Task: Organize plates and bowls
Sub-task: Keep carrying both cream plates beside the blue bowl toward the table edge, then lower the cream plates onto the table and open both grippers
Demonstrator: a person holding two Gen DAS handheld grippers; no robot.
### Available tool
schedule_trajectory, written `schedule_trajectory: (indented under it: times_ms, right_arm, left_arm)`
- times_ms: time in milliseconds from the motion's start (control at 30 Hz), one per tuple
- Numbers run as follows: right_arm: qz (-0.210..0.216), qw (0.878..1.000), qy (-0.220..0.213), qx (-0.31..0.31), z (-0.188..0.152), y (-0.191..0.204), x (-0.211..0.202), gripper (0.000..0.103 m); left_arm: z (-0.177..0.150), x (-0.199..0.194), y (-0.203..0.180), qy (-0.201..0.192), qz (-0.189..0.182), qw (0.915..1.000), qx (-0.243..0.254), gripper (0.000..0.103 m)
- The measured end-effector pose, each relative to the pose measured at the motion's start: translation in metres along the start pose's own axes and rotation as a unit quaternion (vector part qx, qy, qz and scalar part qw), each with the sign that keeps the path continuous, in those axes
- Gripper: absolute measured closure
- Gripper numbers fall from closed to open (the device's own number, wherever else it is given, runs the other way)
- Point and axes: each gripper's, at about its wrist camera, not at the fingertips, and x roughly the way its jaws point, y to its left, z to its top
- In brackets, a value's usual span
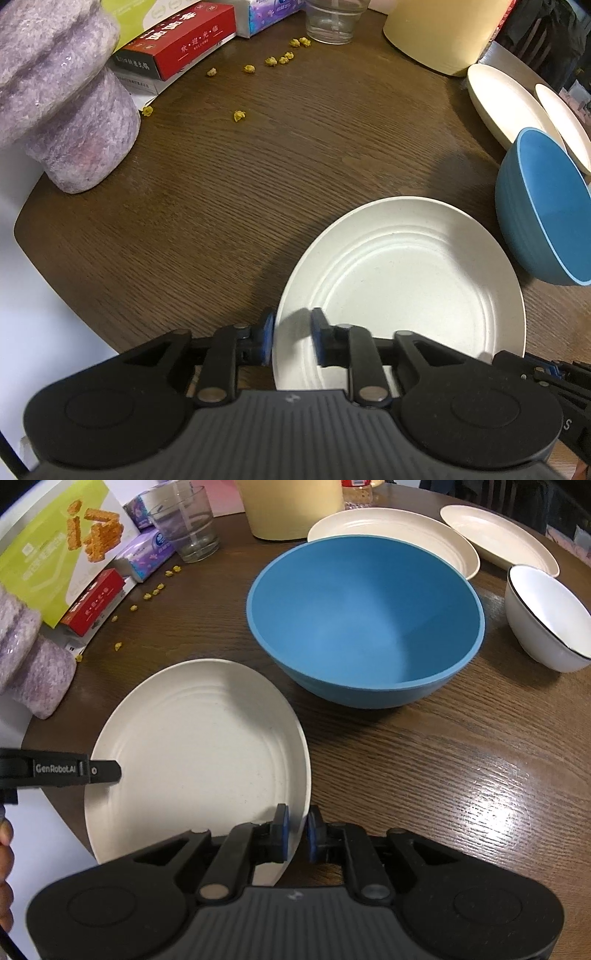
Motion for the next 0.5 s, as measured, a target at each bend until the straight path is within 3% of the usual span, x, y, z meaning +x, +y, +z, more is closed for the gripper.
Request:
schedule_trajectory:
  times_ms: [100,300,500]
  right_arm:
    - [0.005,1.000,-0.005,-0.004,0.000,0.000,-0.004,0.085]
    - [0.008,1.000,-0.014,-0.007,-0.004,-0.001,-0.015,0.063]
    - [-0.001,0.999,-0.029,-0.020,-0.015,-0.002,-0.033,0.019]
  left_arm:
    - [0.000,-0.005,-0.001,-0.009,0.002,1.0000,0.002,0.060]
    - [-0.005,-0.022,-0.003,-0.035,0.007,0.9993,0.012,0.035]
    - [-0.015,-0.039,-0.003,-0.061,0.007,0.9978,0.025,0.011]
